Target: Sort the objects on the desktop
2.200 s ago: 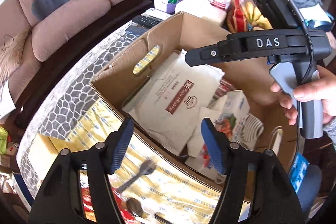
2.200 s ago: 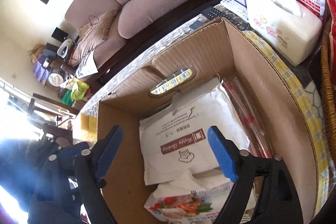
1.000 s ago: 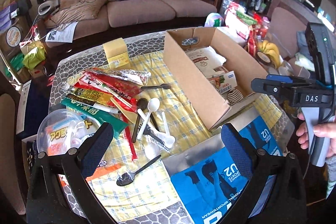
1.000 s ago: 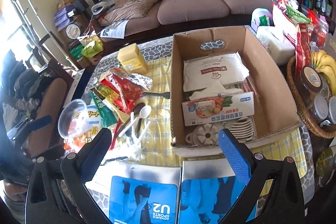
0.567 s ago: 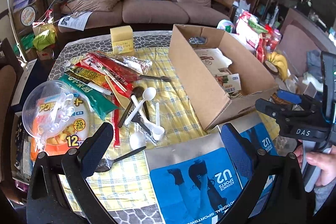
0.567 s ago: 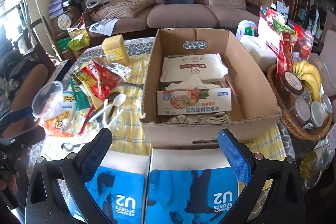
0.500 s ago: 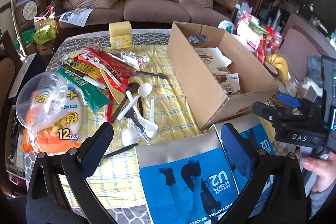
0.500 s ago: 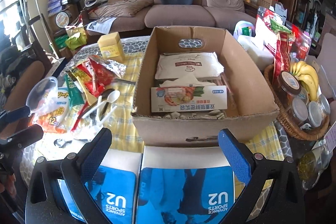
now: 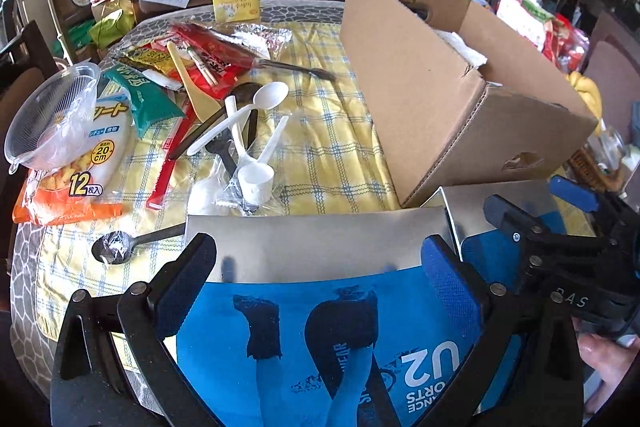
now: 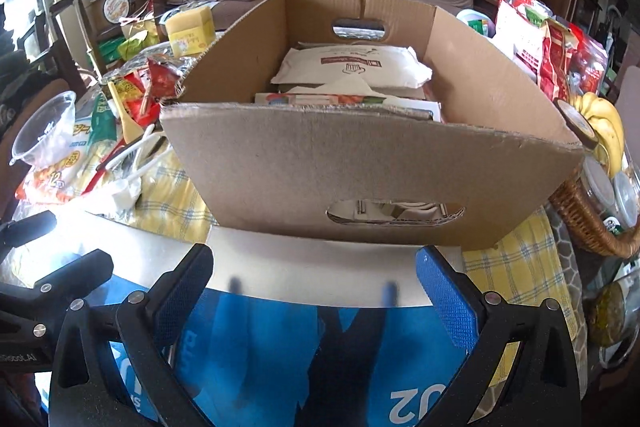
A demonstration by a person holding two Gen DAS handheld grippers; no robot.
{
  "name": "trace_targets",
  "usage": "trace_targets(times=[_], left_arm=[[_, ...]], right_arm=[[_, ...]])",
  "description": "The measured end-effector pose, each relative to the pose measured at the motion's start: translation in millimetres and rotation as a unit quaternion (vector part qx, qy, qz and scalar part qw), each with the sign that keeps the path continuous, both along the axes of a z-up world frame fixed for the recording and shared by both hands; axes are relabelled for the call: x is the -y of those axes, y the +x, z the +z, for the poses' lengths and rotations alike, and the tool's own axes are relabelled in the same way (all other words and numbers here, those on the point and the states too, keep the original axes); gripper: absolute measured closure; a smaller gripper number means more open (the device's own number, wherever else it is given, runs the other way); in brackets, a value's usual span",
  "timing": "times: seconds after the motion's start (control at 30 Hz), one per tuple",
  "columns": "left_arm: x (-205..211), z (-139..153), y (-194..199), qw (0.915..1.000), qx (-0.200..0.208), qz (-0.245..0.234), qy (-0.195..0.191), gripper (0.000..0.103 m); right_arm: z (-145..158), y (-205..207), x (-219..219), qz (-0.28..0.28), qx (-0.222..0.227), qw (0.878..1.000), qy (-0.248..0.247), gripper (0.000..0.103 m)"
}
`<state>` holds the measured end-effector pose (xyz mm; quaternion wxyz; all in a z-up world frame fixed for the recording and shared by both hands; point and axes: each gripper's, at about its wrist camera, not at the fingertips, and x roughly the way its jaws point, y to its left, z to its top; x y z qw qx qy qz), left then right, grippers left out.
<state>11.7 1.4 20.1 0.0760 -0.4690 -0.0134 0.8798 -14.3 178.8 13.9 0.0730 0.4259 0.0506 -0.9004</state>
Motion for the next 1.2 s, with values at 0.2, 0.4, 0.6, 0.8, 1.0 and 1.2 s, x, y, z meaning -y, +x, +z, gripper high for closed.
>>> trace_targets(times=[0.2,0.4,0.6,0.8,1.0,1.2], left_arm=[[-9.2,-15.2,-4.6,0.9992,-0.014,0.001,-0.037,0.0],[-10.8,-16.4,-6.8,0.9991,-0.014,0.015,-0.038,0.0],[-11.7,-16.9,-6.6,0.9991,-0.014,0.014,-0.038,0.0],[-12.0,-17.3,-7.0,0.9991,-0.013,0.014,-0.038,0.0],[-11.0,-17.0,-7.3,0.9991,-0.014,0.014,-0.038,0.0],[-10.0,-17.2,-8.3,0.999,-0.014,0.015,-0.04,0.0]], right_arm=[[-16.1,-6.5,-6.1,-0.003,0.013,1.0,-0.01,0.0],[-18.8,-10.7,-5.6,-0.001,0.014,1.0,-0.013,0.0],[-19.1,-10.6,-4.4,0.0,0.013,1.0,-0.014,0.0],[-19.1,-10.5,-4.5,0.0,0.013,1.0,-0.014,0.0],[-19.2,-10.6,-4.6,0.0,0.013,1.0,-0.014,0.0],[-18.8,-10.3,-4.4,0.0,0.013,1.0,-0.015,0.0]])
